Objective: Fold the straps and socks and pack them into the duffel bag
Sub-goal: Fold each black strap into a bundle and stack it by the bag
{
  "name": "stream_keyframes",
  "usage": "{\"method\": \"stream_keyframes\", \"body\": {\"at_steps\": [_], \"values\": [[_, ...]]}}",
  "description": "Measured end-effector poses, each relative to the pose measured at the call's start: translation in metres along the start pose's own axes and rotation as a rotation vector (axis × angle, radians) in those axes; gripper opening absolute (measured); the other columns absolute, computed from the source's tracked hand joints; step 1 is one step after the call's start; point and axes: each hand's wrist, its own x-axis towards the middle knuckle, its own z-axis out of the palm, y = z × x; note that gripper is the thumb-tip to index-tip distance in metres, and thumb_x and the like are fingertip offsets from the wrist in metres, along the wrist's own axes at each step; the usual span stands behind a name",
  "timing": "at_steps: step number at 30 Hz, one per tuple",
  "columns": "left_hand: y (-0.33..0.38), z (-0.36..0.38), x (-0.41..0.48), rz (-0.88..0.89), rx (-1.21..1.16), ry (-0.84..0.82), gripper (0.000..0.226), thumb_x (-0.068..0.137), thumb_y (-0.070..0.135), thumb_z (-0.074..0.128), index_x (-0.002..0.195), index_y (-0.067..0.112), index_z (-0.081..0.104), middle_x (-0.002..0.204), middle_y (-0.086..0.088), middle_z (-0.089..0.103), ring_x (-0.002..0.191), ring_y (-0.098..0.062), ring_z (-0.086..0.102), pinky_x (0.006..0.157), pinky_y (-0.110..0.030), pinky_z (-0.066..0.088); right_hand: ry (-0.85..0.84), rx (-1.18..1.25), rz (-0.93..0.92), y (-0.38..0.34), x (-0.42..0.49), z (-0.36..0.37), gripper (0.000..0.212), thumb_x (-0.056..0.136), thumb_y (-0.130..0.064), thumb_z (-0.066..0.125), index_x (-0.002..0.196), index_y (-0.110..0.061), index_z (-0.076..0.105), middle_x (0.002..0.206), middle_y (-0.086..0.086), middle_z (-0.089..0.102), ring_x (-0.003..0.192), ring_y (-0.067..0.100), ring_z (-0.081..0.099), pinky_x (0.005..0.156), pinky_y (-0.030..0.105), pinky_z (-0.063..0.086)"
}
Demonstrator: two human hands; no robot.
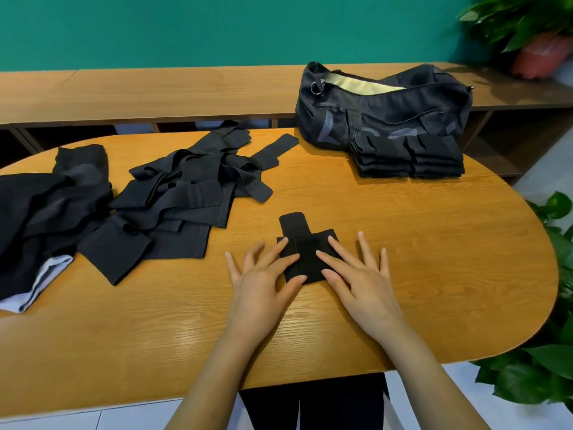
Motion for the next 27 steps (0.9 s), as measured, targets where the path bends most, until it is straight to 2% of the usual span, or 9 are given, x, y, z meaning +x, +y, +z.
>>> {"method": "stream_keyframes", "body": {"at_steps": [4,9,17,20,25,27], "values": [[0.0006,-0.0022,-0.0007,0.045,0.022,-0.022,0.070,0.070,0.078,0.043,0.128,0.043,0.057,0.147,0.025,0.035,0.143,-0.010,0.014,0.114,-0.057,-0.016,0.058,0.059,-0.021,0.0016,-0.0020,-0.0008,0.068,0.083,-0.080,0.013,0.130,-0.051,0.052,0.152,-0.027,0.025,0.149,0.010,-0.007,0.118,0.054,-0.011],[0.0004,-0.0025,-0.0012,0.055,-0.003,-0.022,0.060,0.071,0.074,0.050,0.123,0.045,0.060,0.145,0.023,0.040,0.142,-0.011,0.016,0.114,-0.059,-0.013,0.116,0.079,-0.048,0.0013,-0.0028,-0.0008,0.073,0.078,-0.087,0.016,0.120,-0.049,0.061,0.142,-0.024,0.045,0.146,0.012,0.015,0.118,0.057,-0.005],[-0.0003,-0.0019,-0.0013,0.061,-0.047,-0.001,0.060,0.074,0.076,0.036,0.114,0.043,0.066,0.139,0.022,0.047,0.140,-0.008,0.020,0.115,-0.055,-0.015,0.144,0.130,-0.112,0.0051,-0.0040,0.0014,0.062,0.076,-0.086,0.030,0.113,-0.050,0.065,0.138,-0.025,0.046,0.144,0.009,0.017,0.117,0.058,-0.002],[-0.0012,-0.0013,-0.0016,0.058,-0.083,0.017,0.058,0.077,0.075,0.037,0.110,0.041,0.069,0.135,0.021,0.051,0.139,-0.008,0.024,0.115,-0.056,-0.013,0.159,0.137,-0.128,0.0056,-0.0033,0.0025,0.051,0.076,-0.078,0.042,0.109,-0.048,0.067,0.137,-0.024,0.048,0.143,0.012,0.020,0.117,0.060,0.000],[-0.0040,0.0020,-0.0022,0.096,-0.093,0.044,0.068,0.075,0.086,0.028,0.106,0.041,0.070,0.133,0.023,0.051,0.137,-0.005,0.024,0.115,-0.055,-0.013,0.178,0.181,-0.121,0.0067,-0.0030,0.0035,0.040,0.082,-0.068,0.043,0.101,-0.046,0.070,0.133,-0.026,0.049,0.141,0.011,0.022,0.117,0.059,0.001],[-0.0035,0.0018,-0.0023,0.105,-0.084,0.048,0.064,0.074,0.084,0.035,0.107,0.042,0.070,0.134,0.026,0.048,0.137,-0.003,0.023,0.115,-0.054,-0.013,0.184,0.200,-0.121,0.0075,-0.0024,0.0038,0.037,0.084,-0.064,0.043,0.098,-0.044,0.071,0.132,-0.026,0.051,0.141,0.011,0.024,0.117,0.060,0.003]]}}
